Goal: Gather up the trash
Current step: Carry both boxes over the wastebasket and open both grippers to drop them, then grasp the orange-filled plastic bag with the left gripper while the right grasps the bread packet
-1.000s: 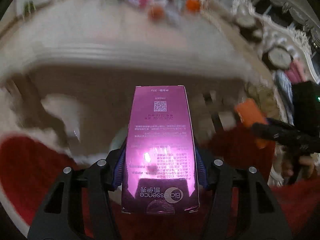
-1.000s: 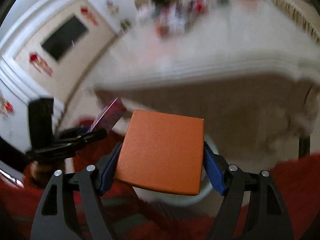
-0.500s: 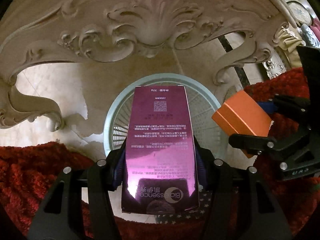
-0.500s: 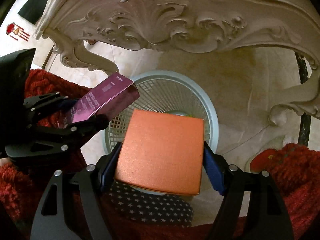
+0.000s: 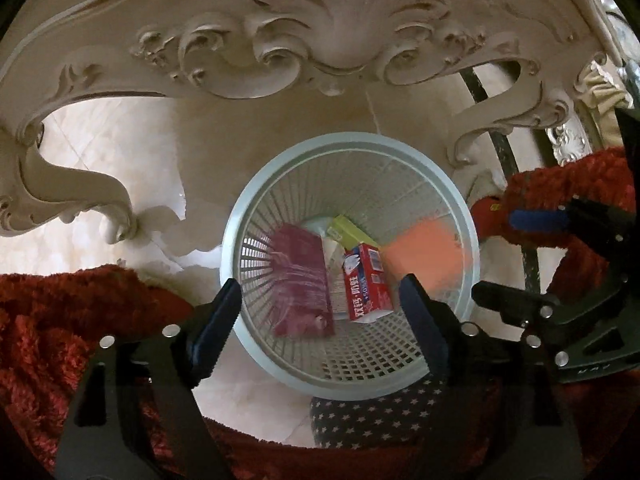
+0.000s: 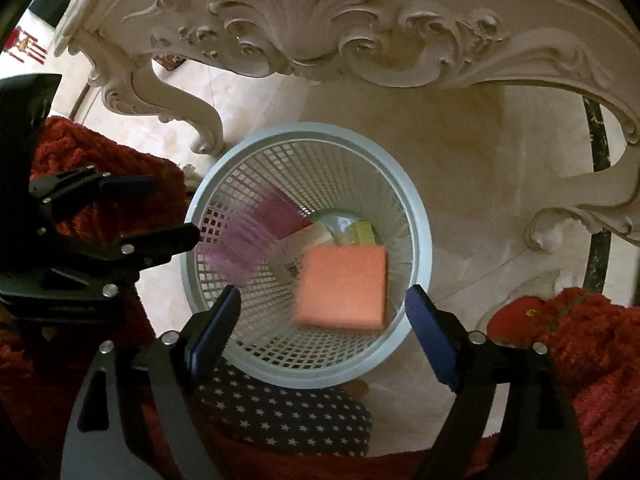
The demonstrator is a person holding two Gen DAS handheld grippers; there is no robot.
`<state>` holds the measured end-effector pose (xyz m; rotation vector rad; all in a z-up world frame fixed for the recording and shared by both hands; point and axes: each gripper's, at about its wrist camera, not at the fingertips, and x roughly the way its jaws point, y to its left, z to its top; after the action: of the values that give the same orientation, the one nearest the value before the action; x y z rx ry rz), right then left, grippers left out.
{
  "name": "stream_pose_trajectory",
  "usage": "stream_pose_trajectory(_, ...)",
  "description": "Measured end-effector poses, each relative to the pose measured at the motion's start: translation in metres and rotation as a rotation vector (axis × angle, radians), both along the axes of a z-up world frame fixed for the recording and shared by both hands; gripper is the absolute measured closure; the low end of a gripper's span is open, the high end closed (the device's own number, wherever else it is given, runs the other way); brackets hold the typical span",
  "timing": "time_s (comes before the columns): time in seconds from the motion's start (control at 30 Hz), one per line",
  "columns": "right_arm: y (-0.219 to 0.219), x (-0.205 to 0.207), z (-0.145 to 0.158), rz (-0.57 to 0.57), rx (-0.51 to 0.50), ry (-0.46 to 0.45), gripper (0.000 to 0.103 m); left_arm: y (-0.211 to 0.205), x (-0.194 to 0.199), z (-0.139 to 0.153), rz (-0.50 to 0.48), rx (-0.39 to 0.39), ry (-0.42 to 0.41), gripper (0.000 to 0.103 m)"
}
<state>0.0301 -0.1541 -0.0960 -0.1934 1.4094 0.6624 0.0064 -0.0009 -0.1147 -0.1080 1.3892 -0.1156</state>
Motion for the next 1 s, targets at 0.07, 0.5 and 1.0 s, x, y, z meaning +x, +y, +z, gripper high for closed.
stream_pose_trajectory(0.07,0.001,0.0,-0.002,-0.001,-0.004,0.001,0.023,0.001,0.0,-0.002,0.005,-0.006,0.007,0.021)
stream_pose_trajectory(0.5,-0.008,-0.004,0.022,-0.001,0.005,-0.053,0.023,-0.001,-0.007,0.018,-0.022,0.002,-0.05,0.021)
stream_pose_trajectory(1.0,-0.069,0.069,0.202,-0.235,0.29,-0.54,0.023,0.023,0.073,0.216,0.112,-0.039,-0.551,0.021)
